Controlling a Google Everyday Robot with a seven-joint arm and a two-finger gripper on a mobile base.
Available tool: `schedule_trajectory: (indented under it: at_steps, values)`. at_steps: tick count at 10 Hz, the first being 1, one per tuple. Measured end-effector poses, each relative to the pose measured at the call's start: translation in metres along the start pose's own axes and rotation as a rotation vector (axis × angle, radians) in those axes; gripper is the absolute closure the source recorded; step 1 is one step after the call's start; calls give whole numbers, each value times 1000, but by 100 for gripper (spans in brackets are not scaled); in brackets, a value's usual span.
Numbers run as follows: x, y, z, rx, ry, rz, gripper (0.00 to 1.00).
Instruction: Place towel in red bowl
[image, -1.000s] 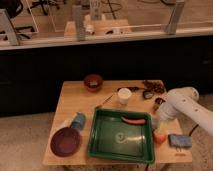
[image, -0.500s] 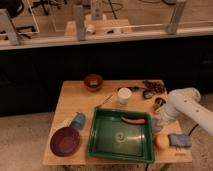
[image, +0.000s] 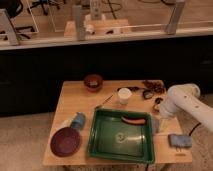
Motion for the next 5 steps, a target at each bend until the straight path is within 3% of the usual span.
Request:
schedule_trajectory:
  at_steps: [5]
  values:
    - [5, 2, 17, -22, 4, 6, 20]
